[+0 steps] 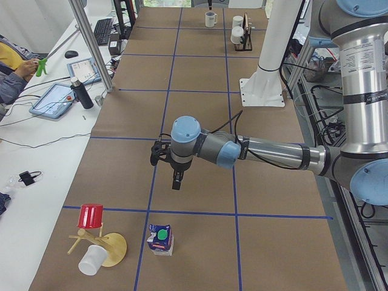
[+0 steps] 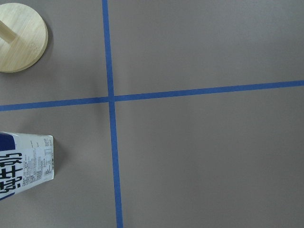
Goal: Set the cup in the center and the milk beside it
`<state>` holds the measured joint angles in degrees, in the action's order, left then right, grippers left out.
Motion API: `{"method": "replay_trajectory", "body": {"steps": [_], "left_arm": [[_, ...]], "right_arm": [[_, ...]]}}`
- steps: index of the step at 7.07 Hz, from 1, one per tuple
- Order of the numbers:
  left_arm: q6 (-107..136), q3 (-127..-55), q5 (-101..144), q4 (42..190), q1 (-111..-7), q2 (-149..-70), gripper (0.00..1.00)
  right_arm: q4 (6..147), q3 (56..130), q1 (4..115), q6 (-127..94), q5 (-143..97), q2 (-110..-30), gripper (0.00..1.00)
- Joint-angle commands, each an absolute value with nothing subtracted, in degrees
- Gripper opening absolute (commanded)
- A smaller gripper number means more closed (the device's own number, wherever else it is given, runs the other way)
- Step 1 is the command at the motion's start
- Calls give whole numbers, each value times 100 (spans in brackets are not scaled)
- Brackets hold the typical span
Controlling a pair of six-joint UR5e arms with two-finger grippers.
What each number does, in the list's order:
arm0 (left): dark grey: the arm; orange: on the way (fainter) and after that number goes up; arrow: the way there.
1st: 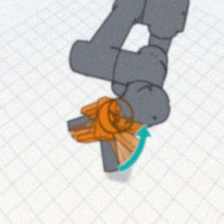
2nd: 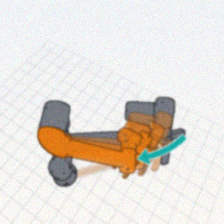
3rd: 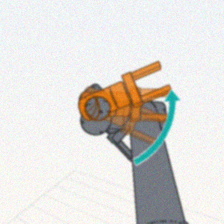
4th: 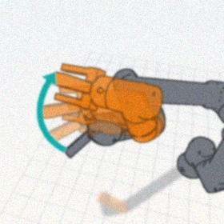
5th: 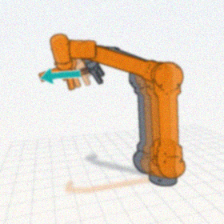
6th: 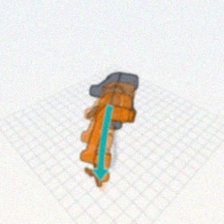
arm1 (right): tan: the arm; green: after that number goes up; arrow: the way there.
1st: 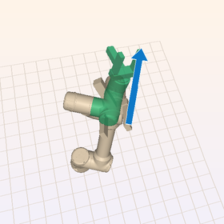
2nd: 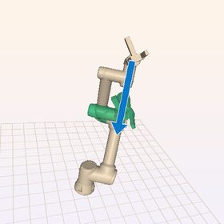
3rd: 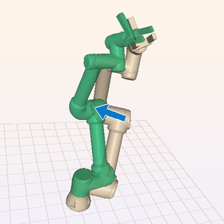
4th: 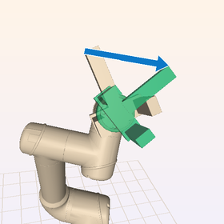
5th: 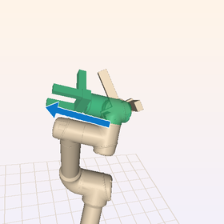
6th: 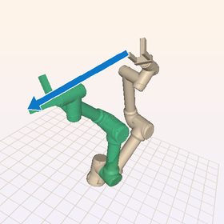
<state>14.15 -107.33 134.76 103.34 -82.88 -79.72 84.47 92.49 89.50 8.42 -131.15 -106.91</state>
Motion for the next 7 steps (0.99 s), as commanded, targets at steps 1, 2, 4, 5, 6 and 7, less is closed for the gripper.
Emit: {"method": "replay_trajectory", "body": {"steps": [1, 2, 4, 5, 6, 7], "left_arm": [[1415, -10767, 13482, 10327, -8297, -7972, 98], [1415, -10775, 13491, 10327, -8297, -7972, 98], [1406, -10775, 13483, 10336, -8297, -7972, 98], [1406, -10784, 13491, 10336, -8297, -7972, 98], [1406, -10784, 13491, 10336, -8306, -7972, 98], [1406, -10793, 13491, 10336, -8297, -7928, 98]], "right_arm": [[7658, 8388, 8947, 730, -13174, -10486, 97], [7629, 8333, 8930, 390, -13418, -10442, 69], [7506, 8341, 8886, 123, -13491, -10441, 0], [7497, 8341, 8860, 123, -13526, -10441, 0], [7506, 8376, 8851, 106, -13596, -10363, 0], [7515, 8411, 8851, 105, -13753, -10284, 0]]}}
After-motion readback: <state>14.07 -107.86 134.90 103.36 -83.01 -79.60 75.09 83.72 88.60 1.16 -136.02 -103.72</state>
